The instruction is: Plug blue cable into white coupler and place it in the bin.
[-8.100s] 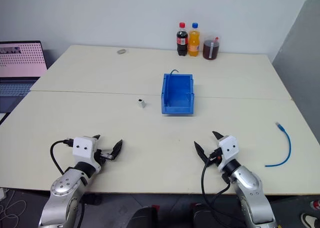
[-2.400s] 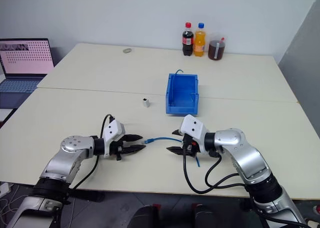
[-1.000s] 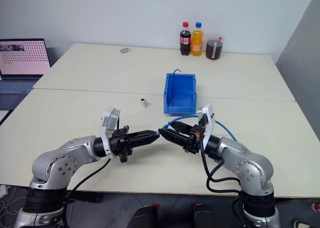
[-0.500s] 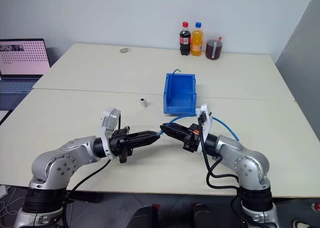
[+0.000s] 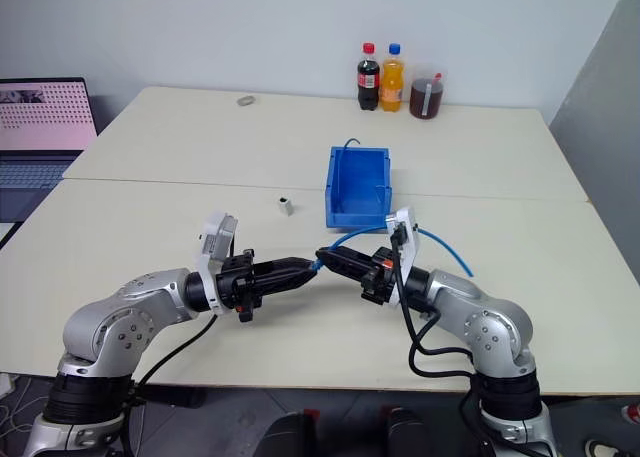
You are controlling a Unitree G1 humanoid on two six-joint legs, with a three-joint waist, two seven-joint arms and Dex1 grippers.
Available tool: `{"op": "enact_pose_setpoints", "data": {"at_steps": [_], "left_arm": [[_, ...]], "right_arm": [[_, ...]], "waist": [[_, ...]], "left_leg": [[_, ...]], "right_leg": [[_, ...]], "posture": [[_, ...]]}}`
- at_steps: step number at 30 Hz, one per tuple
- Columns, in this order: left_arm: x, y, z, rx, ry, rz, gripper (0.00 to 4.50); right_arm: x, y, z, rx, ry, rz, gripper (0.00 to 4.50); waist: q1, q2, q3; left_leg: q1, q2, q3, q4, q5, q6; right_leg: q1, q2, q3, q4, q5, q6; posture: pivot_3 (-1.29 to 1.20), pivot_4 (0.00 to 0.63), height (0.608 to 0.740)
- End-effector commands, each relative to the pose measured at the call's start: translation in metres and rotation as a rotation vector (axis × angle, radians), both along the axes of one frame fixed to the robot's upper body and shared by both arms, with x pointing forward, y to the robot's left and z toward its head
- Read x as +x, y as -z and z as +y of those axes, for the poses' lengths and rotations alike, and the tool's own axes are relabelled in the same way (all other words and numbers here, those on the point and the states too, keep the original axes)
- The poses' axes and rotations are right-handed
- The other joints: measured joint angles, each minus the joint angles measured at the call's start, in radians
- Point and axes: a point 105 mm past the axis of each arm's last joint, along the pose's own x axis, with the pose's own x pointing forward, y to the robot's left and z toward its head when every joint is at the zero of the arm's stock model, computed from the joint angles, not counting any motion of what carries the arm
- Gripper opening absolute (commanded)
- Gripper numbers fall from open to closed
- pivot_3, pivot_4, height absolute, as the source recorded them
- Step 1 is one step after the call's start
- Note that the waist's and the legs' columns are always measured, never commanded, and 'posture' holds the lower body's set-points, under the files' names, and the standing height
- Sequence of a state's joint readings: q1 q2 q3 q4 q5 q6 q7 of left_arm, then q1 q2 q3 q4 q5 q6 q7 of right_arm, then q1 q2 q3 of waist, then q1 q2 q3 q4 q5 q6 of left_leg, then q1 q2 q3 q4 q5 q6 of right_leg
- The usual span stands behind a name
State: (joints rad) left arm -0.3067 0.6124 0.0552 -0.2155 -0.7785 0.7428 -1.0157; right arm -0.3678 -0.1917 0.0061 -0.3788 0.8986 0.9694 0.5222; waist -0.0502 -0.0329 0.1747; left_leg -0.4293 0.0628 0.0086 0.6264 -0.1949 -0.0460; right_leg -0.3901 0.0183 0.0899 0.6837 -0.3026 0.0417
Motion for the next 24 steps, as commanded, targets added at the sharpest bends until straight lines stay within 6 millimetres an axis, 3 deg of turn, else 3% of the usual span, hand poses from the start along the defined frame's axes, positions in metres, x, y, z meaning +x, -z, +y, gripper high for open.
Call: {"op": "enact_pose_setpoints", "data": {"at_steps": [1,9,13,14,17,24], "left_arm": [[0.005,0.0,0.009,0.042,-0.043,-0.053,2.09],[0.003,0.022,0.043,0.212,-0.177,-0.103,3.57],[0.032,0.024,0.075,0.259,-0.41,-0.173,4.36],[0.048,0.022,0.084,0.289,-0.505,-0.206,4.49],[0.076,0.021,0.095,0.353,-0.652,-0.258,4.49],[0.111,0.023,0.076,0.362,-0.666,-0.235,4.49]], "right_arm": [[-0.006,-0.012,0.004,0.036,-0.033,-0.043,0.0],[0.003,-0.008,-0.003,0.01,0.023,-0.058,0.0],[0.006,-0.007,-0.005,0.006,0.044,-0.061,0.0],[0.006,-0.006,-0.005,0.001,0.05,-0.063,0.0],[0.008,-0.004,-0.005,-0.009,0.062,-0.072,0.0],[0.011,-0.005,-0.003,-0.019,0.082,-0.095,0.0]], "waist": [[0.0,0.0,0.0],[-0.005,0.0,0.0],[-0.003,0.0,0.0],[-0.001,0.0,0.0],[0.012,0.0,0.0],[0.021,-0.001,0.0]], "left_leg": [[-0.001,0.0,0.0,0.0,0.0,0.0],[-0.001,0.0,0.0,-0.002,0.0,0.0],[-0.002,0.0,0.0,-0.002,0.0,0.0],[-0.002,0.0,0.0,-0.001,0.0,0.0],[-0.002,0.0,-0.001,0.0,0.0,0.0],[-0.004,-0.001,0.001,0.0,0.0,0.0]], "right_leg": [[0.0,0.0,0.0,-0.001,0.0,0.0],[-0.001,-0.001,0.0,-0.002,0.0,0.0],[-0.001,-0.001,0.0,-0.002,0.0,0.0],[-0.001,-0.001,0.0,-0.002,0.0,0.0],[-0.001,-0.001,-0.002,-0.002,0.0,0.001],[-0.003,-0.001,-0.001,-0.003,0.002,-0.001]], "posture": [[0.0,0.15,0.74],[0.0,0.15,0.74],[0.0,0.15,0.74],[0.0,0.15,0.74],[0.0,0.15,0.74],[0.0,0.15,0.74]]}}
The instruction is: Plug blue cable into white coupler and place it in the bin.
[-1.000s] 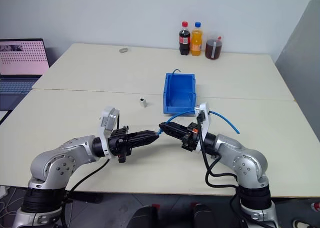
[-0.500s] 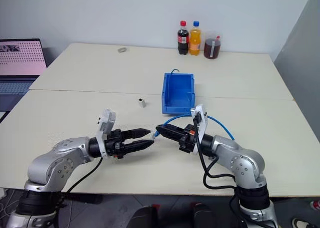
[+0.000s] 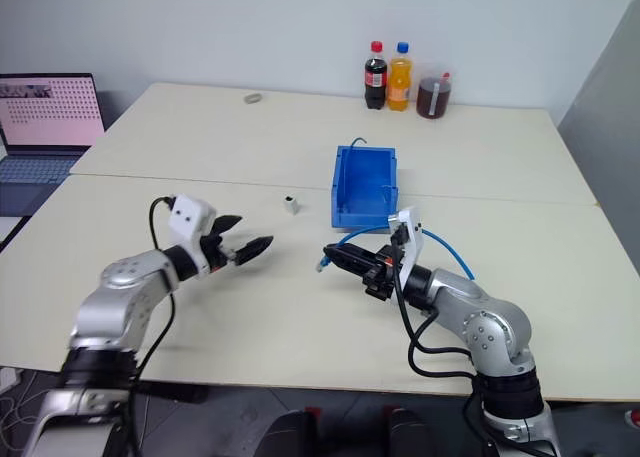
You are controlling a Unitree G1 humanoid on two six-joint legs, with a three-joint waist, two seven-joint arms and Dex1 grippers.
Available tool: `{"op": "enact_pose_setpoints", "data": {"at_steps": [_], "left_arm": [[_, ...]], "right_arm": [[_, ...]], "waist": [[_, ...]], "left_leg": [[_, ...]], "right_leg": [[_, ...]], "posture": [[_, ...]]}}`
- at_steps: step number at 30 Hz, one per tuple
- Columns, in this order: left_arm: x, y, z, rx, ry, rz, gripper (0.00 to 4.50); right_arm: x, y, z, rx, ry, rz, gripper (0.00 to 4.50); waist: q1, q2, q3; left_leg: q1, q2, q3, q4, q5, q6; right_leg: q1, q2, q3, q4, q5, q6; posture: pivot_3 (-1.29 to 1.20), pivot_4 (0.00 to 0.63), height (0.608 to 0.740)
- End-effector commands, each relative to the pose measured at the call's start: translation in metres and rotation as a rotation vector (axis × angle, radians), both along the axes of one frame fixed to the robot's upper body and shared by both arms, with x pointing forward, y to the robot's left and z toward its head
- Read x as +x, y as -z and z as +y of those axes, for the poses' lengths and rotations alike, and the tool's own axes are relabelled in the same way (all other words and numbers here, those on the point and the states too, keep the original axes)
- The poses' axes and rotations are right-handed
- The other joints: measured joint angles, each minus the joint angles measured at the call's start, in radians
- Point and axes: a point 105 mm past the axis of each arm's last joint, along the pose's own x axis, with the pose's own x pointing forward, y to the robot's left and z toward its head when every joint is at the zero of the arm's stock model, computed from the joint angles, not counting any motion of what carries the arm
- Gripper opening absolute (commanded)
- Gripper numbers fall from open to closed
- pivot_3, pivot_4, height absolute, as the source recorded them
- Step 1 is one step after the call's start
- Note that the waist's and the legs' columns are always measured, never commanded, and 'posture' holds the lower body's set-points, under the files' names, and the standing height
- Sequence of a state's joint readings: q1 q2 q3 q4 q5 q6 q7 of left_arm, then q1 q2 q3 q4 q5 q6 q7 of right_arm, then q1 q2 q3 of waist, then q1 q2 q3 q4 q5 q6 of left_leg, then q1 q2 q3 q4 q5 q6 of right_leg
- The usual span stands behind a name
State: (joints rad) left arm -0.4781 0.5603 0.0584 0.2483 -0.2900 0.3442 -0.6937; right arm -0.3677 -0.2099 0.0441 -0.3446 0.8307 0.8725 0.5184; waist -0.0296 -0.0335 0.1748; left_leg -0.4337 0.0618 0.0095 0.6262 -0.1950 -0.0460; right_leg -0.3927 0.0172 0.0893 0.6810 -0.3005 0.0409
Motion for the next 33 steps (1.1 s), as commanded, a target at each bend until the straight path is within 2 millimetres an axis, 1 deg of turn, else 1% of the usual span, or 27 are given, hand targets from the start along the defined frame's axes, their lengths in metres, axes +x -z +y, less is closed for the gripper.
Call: {"op": "enact_pose_setpoints", "data": {"at_steps": [1,4,9,13,17,20,27,31,33], "left_arm": [[0.02,-0.004,-0.006,0.007,-0.019,0.003,4.49],[0.04,-0.001,-0.01,0.043,-0.053,0.026,4.49],[0.061,0.0,-0.018,0.035,-0.061,0.051,4.49],[0.07,0.002,-0.029,0.042,-0.05,0.069,4.49],[0.076,0.002,-0.035,0.048,-0.052,0.084,4.49],[0.082,-0.003,-0.038,0.061,-0.078,0.079,4.49],[0.088,-0.006,-0.046,0.048,-0.113,0.084,4.49],[0.089,-0.004,-0.048,0.034,-0.128,0.099,3.88],[0.089,-0.004,-0.048,0.021,-0.142,0.103,3.44]], "right_arm": [[0.001,-0.01,0.0,0.01,0.019,-0.056,0.0],[0.001,-0.01,0.0,0.005,0.031,-0.063,0.0],[0.002,-0.011,-0.001,0.003,0.047,-0.066,0.0],[0.001,-0.012,-0.001,0.001,0.05,-0.068,0.0],[0.0,-0.013,-0.001,-0.002,0.052,-0.07,0.0],[0.0,-0.013,0.0,-0.004,0.053,-0.071,0.0],[-0.001,-0.012,0.001,-0.007,0.054,-0.07,0.0],[-0.001,-0.012,0.001,-0.011,0.058,-0.07,0.0],[-0.001,-0.012,0.001,-0.012,0.06,-0.07,0.0]], "waist": [[-0.001,0.0,0.0],[0.0,0.0,0.0],[-0.002,0.0,0.0],[-0.002,0.0,0.0],[-0.002,0.0,0.0],[-0.002,-0.001,0.0],[-0.002,-0.001,0.0],[-0.002,-0.001,0.0],[-0.002,-0.001,0.0]], "left_leg": [[0.0,0.0,0.0,0.0,0.0,0.0],[-0.001,0.0,-0.002,0.0,0.0,0.0],[-0.001,0.0,-0.001,0.001,0.0,0.0],[-0.001,-0.001,-0.001,0.0,0.0,0.0],[-0.002,0.0,-0.001,0.0,0.0,0.0],[-0.003,-0.001,-0.002,0.0,0.0,0.0],[-0.003,-0.001,-0.002,0.0,0.0,0.0],[-0.003,-0.001,-0.002,0.0,0.0,0.0],[-0.003,-0.001,-0.002,0.0,0.0,0.0]], "right_leg": [[0.0,0.0,0.0,0.0,0.001,-0.002],[-0.001,0.001,-0.001,0.001,0.001,-0.002],[-0.001,0.001,-0.001,0.001,0.002,-0.002],[-0.001,0.001,-0.001,0.001,0.002,-0.002],[-0.002,0.001,-0.001,0.001,0.002,-0.002],[-0.002,0.001,-0.002,0.001,0.002,-0.002],[-0.002,0.001,-0.002,0.001,0.002,-0.002],[-0.002,0.001,-0.002,0.001,0.002,-0.002],[-0.002,0.001,-0.002,0.001,0.002,-0.002]], "posture": [[0.0,0.15,0.74],[0.0,0.15,0.74],[0.0,0.15,0.74],[0.0,0.15,0.74],[0.0,0.15,0.74],[0.0,0.15,0.74],[0.0,0.15,0.74],[0.0,0.15,0.74],[0.0,0.15,0.74]]}}
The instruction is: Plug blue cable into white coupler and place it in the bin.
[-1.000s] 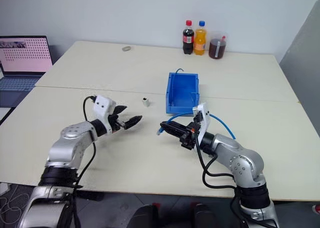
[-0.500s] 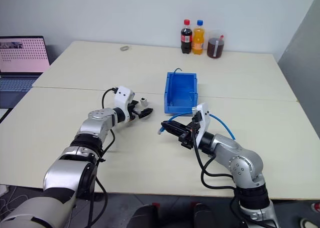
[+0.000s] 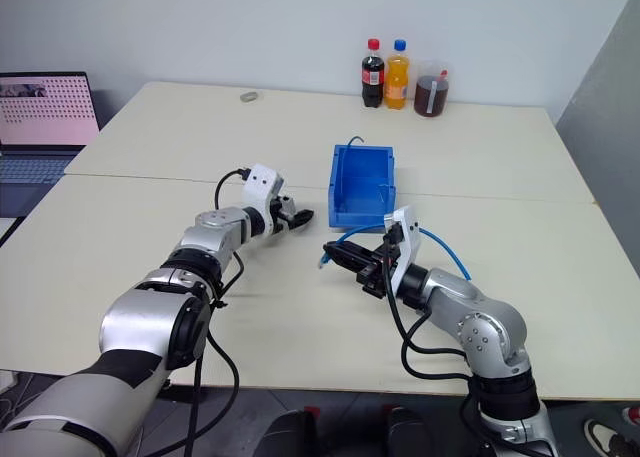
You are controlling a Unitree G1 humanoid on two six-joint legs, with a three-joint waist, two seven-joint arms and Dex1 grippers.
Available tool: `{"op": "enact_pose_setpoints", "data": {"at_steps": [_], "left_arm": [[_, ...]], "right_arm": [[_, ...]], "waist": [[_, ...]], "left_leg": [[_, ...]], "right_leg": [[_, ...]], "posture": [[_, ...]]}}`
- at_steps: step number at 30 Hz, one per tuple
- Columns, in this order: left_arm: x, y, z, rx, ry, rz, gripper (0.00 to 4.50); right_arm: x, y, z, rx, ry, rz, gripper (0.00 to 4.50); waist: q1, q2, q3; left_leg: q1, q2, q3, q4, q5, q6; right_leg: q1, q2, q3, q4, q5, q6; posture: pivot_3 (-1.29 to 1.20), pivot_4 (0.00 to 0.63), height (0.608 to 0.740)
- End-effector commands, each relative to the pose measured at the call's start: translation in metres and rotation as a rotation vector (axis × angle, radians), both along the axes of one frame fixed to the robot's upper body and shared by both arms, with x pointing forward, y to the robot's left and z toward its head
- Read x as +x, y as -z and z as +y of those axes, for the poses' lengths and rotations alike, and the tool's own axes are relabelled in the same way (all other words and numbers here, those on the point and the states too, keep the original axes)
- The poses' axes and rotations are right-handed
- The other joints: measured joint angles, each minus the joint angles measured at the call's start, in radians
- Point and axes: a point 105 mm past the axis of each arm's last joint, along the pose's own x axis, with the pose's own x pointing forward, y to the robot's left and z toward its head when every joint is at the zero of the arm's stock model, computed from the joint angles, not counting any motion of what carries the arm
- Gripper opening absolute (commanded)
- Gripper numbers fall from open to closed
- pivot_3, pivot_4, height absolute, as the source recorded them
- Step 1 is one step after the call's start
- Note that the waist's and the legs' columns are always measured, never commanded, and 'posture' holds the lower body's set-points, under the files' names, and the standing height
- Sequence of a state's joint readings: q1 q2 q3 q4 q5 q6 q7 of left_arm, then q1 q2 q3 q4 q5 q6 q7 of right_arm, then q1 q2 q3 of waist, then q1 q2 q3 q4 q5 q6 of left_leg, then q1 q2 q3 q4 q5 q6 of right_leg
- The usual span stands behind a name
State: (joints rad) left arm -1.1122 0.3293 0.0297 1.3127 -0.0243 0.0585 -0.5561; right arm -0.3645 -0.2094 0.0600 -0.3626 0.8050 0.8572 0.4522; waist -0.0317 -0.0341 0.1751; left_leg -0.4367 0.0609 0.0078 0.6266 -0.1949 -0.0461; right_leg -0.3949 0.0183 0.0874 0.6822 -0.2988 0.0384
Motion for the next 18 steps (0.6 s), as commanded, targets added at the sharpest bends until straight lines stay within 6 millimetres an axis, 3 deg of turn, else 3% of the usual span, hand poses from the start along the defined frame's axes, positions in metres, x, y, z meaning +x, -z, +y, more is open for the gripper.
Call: {"op": "enact_pose_setpoints", "data": {"at_steps": [1,12,18], "left_arm": [[0.007,-0.019,-0.001,-0.019,-0.022,-0.045,3.28],[0.009,-0.019,0.004,-0.019,-0.068,-0.054,0.83],[0.007,-0.018,0.01,-0.016,-0.064,-0.052,0.79]], "right_arm": [[-0.006,-0.013,0.001,0.022,-0.006,-0.059,0.0],[-0.006,-0.012,-0.001,0.01,0.008,-0.061,0.0],[-0.006,-0.012,-0.001,0.002,0.011,-0.067,0.0]], "waist": [[0.0,0.0,0.0],[0.0,0.0,0.0],[0.0,0.0,0.0]], "left_leg": [[0.0,0.0,0.0,0.0,0.0,0.0],[0.0,0.0,0.0,0.0,0.0,0.0],[0.0,0.0,0.0,0.0,0.0,0.0]], "right_leg": [[0.0,0.0,0.0,0.0,0.0,0.0],[0.0,0.0,0.0,0.0,0.0,0.0],[0.0,0.0,0.0,0.0,0.0,0.0]], "posture": [[0.0,0.15,0.74],[0.0,0.15,0.74],[0.0,0.15,0.74]]}}
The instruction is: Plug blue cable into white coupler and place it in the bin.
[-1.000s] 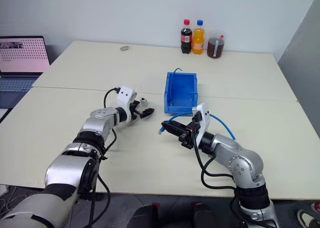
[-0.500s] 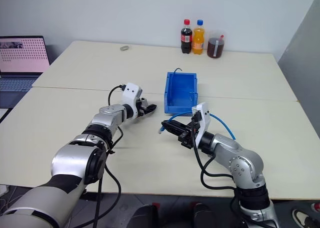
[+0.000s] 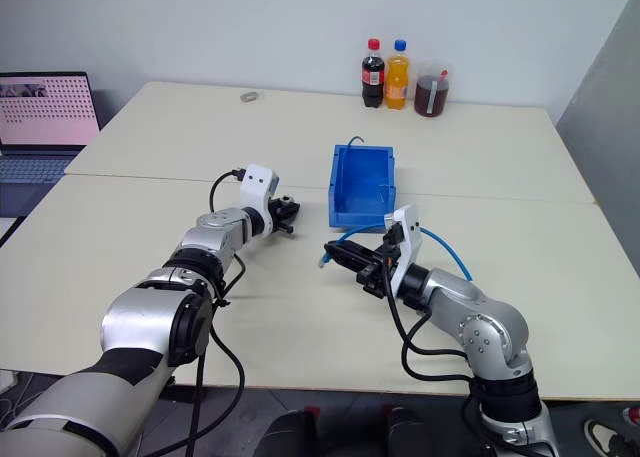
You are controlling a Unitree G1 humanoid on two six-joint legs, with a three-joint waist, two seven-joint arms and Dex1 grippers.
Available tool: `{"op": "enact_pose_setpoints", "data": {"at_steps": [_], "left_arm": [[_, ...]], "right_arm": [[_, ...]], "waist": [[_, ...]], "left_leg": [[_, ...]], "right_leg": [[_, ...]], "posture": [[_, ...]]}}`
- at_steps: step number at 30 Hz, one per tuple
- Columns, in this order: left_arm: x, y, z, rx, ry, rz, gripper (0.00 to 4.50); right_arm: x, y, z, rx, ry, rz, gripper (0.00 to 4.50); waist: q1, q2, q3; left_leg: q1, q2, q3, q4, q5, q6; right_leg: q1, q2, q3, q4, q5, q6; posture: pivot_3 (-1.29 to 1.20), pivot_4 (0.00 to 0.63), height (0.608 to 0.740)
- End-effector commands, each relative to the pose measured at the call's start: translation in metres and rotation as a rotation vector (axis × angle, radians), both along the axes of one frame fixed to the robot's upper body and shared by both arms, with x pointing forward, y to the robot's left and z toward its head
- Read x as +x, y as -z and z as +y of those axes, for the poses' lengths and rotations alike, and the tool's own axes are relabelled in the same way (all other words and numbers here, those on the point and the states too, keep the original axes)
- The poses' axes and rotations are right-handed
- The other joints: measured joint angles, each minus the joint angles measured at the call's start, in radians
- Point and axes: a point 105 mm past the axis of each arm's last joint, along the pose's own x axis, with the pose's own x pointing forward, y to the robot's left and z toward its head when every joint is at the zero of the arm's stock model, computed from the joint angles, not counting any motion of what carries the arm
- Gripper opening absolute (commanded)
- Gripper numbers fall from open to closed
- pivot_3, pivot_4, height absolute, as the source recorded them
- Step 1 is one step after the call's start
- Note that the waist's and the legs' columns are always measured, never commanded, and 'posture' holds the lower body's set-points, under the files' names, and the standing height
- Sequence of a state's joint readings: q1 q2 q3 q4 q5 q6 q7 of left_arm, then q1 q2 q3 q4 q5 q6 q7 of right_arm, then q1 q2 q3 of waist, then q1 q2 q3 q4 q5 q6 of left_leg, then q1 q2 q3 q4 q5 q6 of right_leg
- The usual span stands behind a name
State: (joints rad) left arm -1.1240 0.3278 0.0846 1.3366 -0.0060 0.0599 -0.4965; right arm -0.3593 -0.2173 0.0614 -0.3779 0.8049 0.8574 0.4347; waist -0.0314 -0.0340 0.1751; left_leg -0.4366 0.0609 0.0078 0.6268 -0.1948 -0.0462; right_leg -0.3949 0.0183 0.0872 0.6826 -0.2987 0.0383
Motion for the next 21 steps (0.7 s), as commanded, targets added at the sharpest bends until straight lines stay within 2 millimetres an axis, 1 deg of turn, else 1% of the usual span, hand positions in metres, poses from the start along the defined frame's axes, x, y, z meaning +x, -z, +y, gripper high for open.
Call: {"op": "enact_pose_setpoints", "data": {"at_steps": [1,4,8,10,12,14,16,18,20,21], "left_arm": [[0.003,-0.016,0.004,0.009,0.026,-0.047,0.79],[-0.008,-0.016,0.006,0.03,0.174,-0.047,0.79],[-0.033,-0.013,0.006,0.018,0.429,-0.042,0.79],[-0.052,-0.016,0.007,-0.022,0.551,-0.055,0.79],[-0.076,-0.018,0.005,-0.027,0.666,-0.061,0.79],[-0.1,-0.02,-0.002,-0.019,0.754,-0.062,0.79],[-0.124,-0.022,-0.013,-0.004,0.851,-0.046,0.79],[-0.148,-0.017,-0.024,0.044,0.962,-0.007,0.79],[-0.164,-0.008,-0.029,0.099,1.036,0.032,0.79],[-0.169,-0.004,-0.031,0.124,1.06,0.047,0.79]], "right_arm": [[-0.006,-0.012,0.0,0.007,-0.007,-0.066,0.0],[-0.011,-0.012,-0.003,-0.037,-0.017,-0.099,0.0],[-0.019,-0.01,-0.011,-0.087,-0.023,-0.129,0.0],[-0.024,-0.008,-0.015,-0.112,-0.028,-0.142,0.0],[-0.028,-0.007,-0.019,-0.141,-0.035,-0.157,0.0],[-0.031,-0.007,-0.023,-0.163,-0.041,-0.172,0.0],[-0.033,-0.007,-0.026,-0.184,-0.047,-0.189,0.0],[-0.034,-0.006,-0.027,-0.21,-0.059,-0.208,0.0],[-0.034,-0.005,-0.026,-0.235,-0.074,-0.226,0.0],[-0.035,-0.004,-0.026,-0.246,-0.081,-0.235,0.0]], "waist": [[0.0,0.0,0.0],[-0.001,0.0,0.0],[-0.002,0.0,0.0],[-0.002,0.0,0.0],[-0.004,0.0,0.0],[-0.004,0.0,0.0],[-0.003,0.0,0.0],[0.001,0.0,0.0],[0.001,0.0,0.0],[0.001,0.0,0.0]], "left_leg": [[0.0,0.0,0.0,0.0,0.0,0.0],[0.0,0.0,0.0,0.0,0.0,0.0],[0.0,0.0,0.0,-0.001,0.0,0.0],[0.0,0.001,0.001,-0.001,0.0,0.0],[0.0,0.001,0.0,0.0,0.0,0.0],[0.0,0.001,0.001,0.0,0.0,0.0],[0.0,0.002,0.0,0.0,0.0,0.0],[0.001,0.001,0.0,0.001,0.0,0.0],[0.003,0.001,0.0,0.002,0.0,0.0],[0.005,0.001,0.0,0.002,0.0,0.0]], "right_leg": [[0.0,0.0,0.0,0.0,0.0,0.0],[0.0,0.0,0.0,0.0,0.0,0.0],[0.0,0.0,0.0,0.0,0.0,0.0],[0.0,0.0,0.0,0.001,0.0,0.0],[0.0,0.0,0.0,0.001,0.0,-0.001],[0.0,-0.001,0.001,0.001,0.0,-0.001],[0.0,-0.001,0.001,0.001,0.0,-0.001],[0.0,-0.001,0.001,0.003,0.0,-0.001],[0.003,-0.001,0.001,0.003,0.0,0.0],[0.005,-0.001,0.001,0.003,0.0,0.0]], "posture": [[0.0,0.15,0.74],[0.0,0.15,0.74],[0.0,0.15,0.74],[0.0,0.15,0.74],[0.0,0.15,0.74],[0.0,0.15,0.74],[0.0,0.15,0.74],[0.0,0.15,0.74],[0.0,0.15,0.74],[0.0,0.15,0.74]]}}
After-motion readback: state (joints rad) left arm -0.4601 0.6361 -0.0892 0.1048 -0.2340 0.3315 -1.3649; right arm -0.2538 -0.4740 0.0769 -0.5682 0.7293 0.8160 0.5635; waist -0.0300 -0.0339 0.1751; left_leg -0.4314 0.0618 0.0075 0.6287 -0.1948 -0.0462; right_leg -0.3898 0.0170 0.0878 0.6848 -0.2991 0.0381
